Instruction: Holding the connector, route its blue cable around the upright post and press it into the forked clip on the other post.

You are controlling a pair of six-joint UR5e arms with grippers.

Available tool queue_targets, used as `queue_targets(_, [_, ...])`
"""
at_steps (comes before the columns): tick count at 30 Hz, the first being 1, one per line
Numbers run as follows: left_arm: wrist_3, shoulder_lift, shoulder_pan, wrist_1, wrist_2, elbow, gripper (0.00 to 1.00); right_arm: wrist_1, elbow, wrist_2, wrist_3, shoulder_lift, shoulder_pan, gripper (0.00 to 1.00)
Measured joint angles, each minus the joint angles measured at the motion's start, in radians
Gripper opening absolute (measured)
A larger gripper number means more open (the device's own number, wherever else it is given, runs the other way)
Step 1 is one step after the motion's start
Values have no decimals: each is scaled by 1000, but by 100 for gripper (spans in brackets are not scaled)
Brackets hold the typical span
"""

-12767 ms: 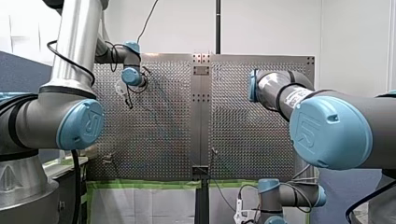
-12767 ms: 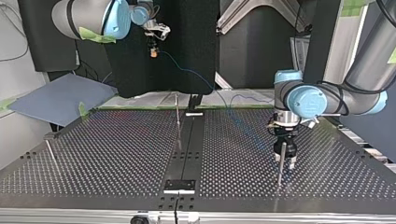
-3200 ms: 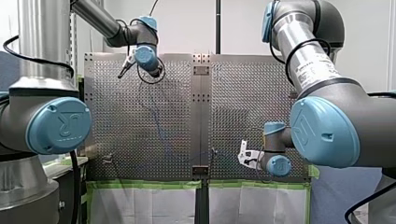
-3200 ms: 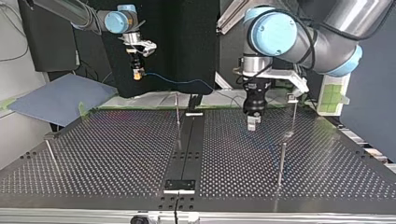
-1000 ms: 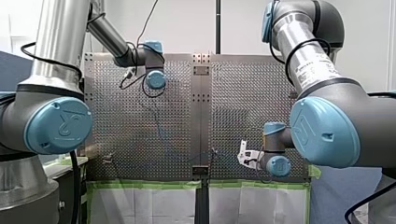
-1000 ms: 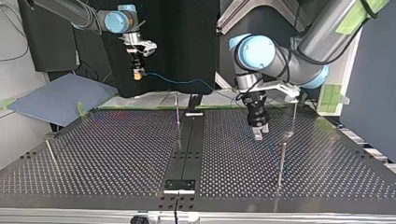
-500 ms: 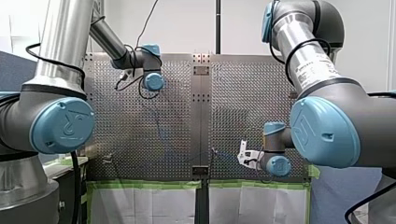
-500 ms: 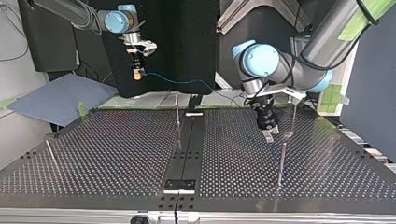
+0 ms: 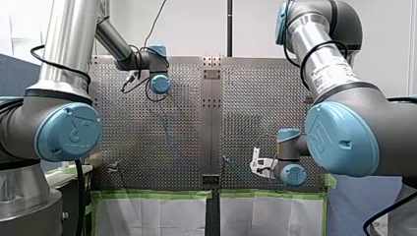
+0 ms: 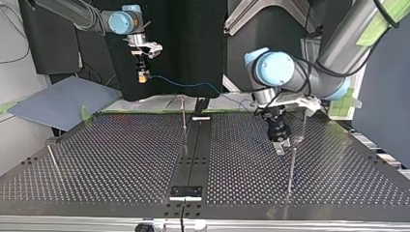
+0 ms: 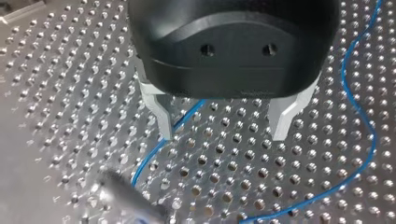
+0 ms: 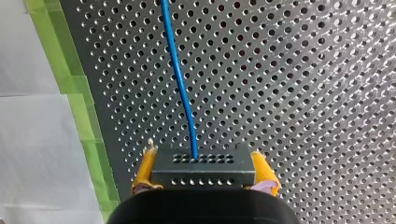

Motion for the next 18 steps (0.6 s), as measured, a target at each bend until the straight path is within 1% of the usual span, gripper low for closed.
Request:
queue_targets(4, [-1, -1, 7, -14, 21, 8, 100, 0, 0, 0, 1, 0, 0, 0])
queue_targets(8, [-2, -2, 11, -22, 28, 10, 100, 0, 0, 0, 1, 0, 0, 0])
queue_targets(13, [-16, -12, 13, -36, 45, 10, 100, 1, 0, 0, 2, 0, 0, 0])
queue_targets(15, [-18, -22, 12, -45, 45, 10, 100, 1, 0, 0, 2, 0, 0, 0])
queue_targets(18, [-11, -46, 5, -58, 33, 10, 100, 2, 0, 0, 2, 0, 0, 0])
